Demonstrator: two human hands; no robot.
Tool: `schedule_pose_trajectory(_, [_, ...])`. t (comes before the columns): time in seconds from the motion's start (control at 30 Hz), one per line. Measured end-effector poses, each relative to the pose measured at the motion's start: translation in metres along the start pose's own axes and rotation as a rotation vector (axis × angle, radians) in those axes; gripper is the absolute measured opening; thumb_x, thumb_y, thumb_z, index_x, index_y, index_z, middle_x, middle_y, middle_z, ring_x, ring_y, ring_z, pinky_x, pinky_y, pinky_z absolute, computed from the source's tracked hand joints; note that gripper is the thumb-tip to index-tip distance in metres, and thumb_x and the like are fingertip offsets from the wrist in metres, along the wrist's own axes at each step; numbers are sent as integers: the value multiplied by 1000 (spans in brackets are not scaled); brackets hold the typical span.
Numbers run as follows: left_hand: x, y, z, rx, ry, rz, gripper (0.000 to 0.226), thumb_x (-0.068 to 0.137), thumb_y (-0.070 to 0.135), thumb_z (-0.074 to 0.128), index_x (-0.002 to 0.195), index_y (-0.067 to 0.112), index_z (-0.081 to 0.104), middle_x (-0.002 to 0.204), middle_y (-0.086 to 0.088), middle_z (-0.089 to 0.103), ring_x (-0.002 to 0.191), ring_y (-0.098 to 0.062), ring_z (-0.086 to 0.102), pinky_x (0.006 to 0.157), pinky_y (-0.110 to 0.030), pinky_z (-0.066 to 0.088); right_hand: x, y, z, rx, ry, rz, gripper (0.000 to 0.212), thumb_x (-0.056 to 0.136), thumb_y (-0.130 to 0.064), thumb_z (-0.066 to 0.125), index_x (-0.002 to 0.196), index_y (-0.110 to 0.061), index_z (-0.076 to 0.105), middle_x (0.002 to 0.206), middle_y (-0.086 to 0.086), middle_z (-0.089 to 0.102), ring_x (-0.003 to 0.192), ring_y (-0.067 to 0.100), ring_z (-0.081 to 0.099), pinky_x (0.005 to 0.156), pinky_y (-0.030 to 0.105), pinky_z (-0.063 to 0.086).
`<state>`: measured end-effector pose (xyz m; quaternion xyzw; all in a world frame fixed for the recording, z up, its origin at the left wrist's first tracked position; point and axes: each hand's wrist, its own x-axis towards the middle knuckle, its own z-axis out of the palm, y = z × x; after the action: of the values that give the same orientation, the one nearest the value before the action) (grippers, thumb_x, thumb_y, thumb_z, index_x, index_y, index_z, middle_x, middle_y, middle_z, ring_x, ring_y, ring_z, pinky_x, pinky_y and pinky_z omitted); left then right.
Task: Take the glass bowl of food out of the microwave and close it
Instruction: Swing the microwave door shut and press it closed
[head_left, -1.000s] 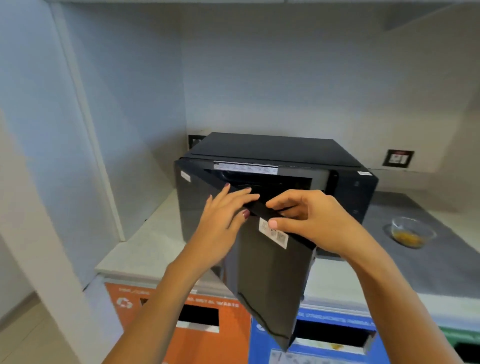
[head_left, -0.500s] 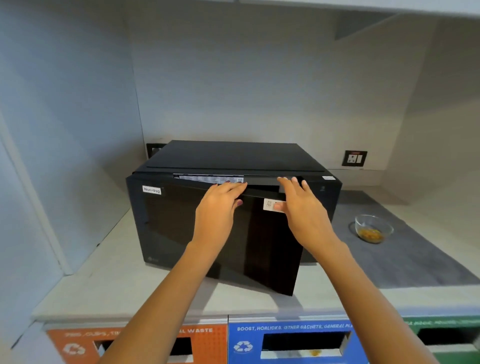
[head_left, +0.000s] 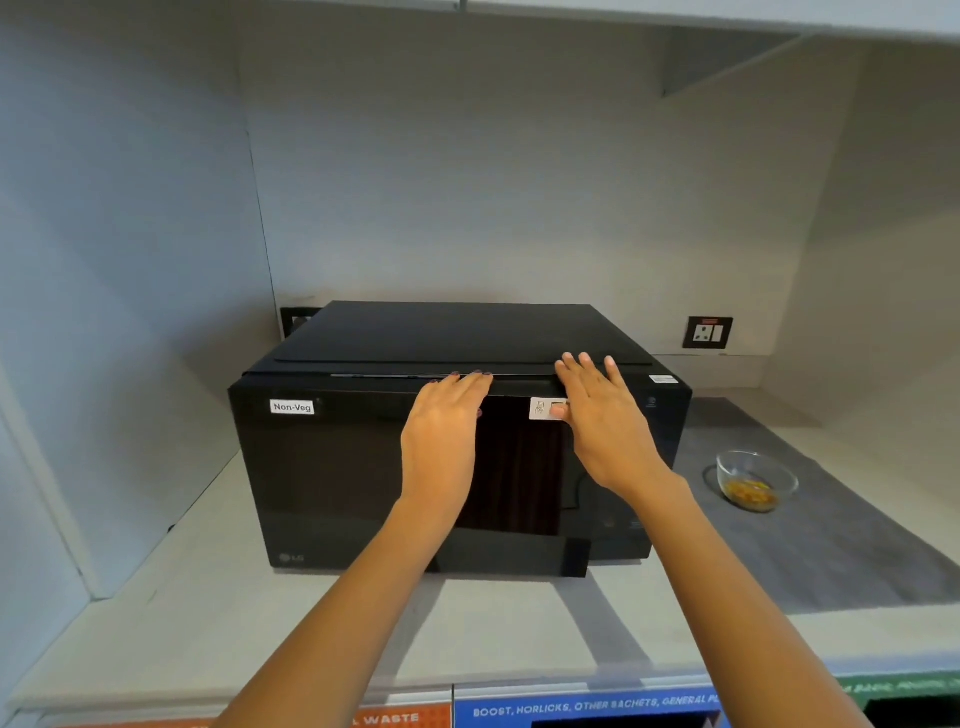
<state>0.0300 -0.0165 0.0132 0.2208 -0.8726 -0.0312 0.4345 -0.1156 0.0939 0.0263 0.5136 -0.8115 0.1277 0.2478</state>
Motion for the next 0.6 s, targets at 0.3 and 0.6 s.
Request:
schedule_pose_trajectory(0.3, [12, -6, 7, -25, -23, -18, 44, 87, -10, 52, 129, 5, 55, 133, -15, 58, 131, -29, 47, 116, -38, 26, 3, 3, 9, 57, 136, -14, 48, 92, -18, 57, 137, -4, 45, 138, 16, 55, 132, 28, 48, 120, 40, 9])
schedule_pose_trajectory(0.6, [20, -8, 13, -69, 6, -32, 45, 86, -10, 52, 128, 5, 55, 134, -15, 58, 134, -29, 43, 117, -31, 10, 4, 3, 18, 126, 262, 13, 44, 86, -13, 66, 126, 1, 56, 124, 20, 65, 118, 32, 60, 118, 44, 17])
